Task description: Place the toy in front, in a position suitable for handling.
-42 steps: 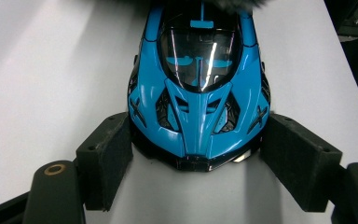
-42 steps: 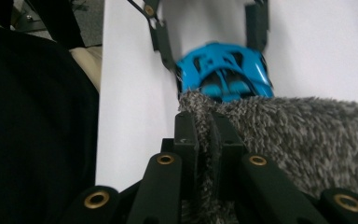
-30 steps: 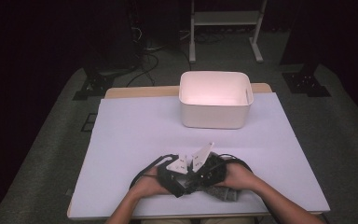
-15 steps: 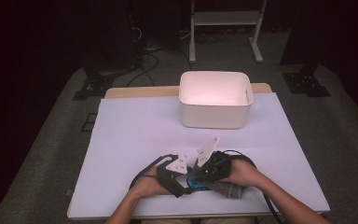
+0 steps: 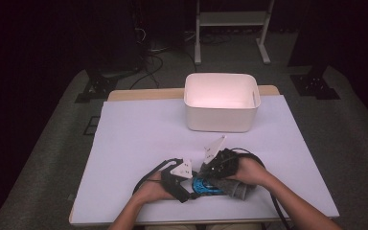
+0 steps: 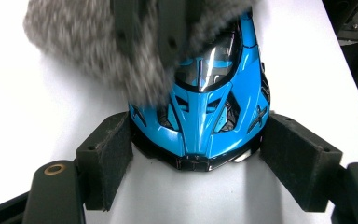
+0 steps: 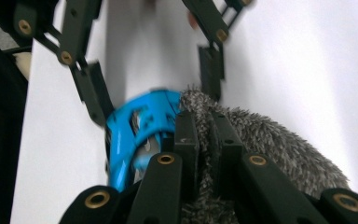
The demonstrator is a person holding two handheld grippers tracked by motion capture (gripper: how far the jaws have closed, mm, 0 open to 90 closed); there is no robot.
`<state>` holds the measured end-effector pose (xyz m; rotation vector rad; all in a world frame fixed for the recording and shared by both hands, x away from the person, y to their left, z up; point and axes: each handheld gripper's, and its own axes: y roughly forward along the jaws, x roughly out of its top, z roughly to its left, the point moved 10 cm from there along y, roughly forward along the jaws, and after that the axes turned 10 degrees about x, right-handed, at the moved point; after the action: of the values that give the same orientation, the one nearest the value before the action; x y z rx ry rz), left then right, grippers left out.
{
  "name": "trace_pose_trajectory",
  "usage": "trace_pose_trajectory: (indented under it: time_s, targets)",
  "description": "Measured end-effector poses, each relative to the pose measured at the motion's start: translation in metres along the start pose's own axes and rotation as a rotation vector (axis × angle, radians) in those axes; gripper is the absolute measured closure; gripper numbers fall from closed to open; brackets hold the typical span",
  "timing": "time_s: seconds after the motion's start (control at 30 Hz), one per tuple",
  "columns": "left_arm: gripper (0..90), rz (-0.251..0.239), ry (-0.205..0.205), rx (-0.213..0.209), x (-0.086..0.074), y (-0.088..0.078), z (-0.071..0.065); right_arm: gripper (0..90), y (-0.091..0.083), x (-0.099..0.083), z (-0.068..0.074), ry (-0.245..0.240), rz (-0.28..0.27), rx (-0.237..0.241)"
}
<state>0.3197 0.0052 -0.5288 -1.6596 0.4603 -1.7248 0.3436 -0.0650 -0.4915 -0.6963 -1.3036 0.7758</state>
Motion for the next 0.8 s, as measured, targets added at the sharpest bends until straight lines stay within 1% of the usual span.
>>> trace_pose_trajectory:
  time_s: [0.07, 0.13, 0.23, 0.3, 0.37, 0.47, 0.5, 0.53, 0.57, 0.67, 0.7, 0.8]
  targets:
    - [25.1, 0.001, 0.003, -0.001, 0.000, 0.000, 0.000, 82.4, -0.004, -0.004, 0.000, 0.017, -0.007, 0.002]
    - [25.1, 0.003, 0.002, -0.004, 0.000, 0.000, 0.000, 82.4, -0.005, -0.004, 0.002, 0.018, -0.011, 0.007]
    - [25.1, 0.002, 0.000, -0.005, 0.000, 0.000, 0.000, 82.3, 0.001, 0.001, 0.007, 0.007, -0.007, 0.022]
    - [25.1, 0.000, -0.002, -0.006, 0.000, 0.000, 0.000, 82.3, 0.008, 0.007, 0.010, -0.013, -0.006, 0.036]
    - [25.1, -0.001, -0.002, -0.005, 0.000, 0.000, 0.000, 82.3, 0.014, 0.011, 0.013, -0.021, -0.005, 0.048]
    - [25.1, 0.000, -0.003, -0.005, 0.000, 0.000, -0.001, 82.3, 0.024, 0.018, 0.020, -0.043, -0.004, 0.077]
    - [25.1, -0.002, -0.005, -0.005, 0.000, 0.000, -0.001, 82.2, 0.027, 0.021, 0.024, -0.056, -0.007, 0.095]
    - [25.1, -0.001, -0.003, -0.003, 0.000, 0.000, 0.000, 82.2, 0.028, 0.021, 0.027, -0.050, -0.005, 0.108]
    - [25.1, -0.001, -0.003, -0.002, 0.000, 0.000, 0.000, 82.2, 0.030, 0.022, 0.031, -0.059, -0.005, 0.125]
    - [25.1, 0.008, 0.008, -0.001, -0.001, 0.000, 0.000, 82.2, 0.028, 0.019, 0.036, -0.067, 0.000, 0.129]
    - [25.1, 0.005, 0.003, -0.003, 0.000, 0.000, 0.000, 82.2, 0.025, 0.017, 0.038, -0.058, -0.004, 0.129]
    - [25.1, 0.005, 0.003, -0.006, 0.000, 0.000, 0.000, 82.3, 0.014, 0.009, 0.040, -0.061, -0.011, 0.121]
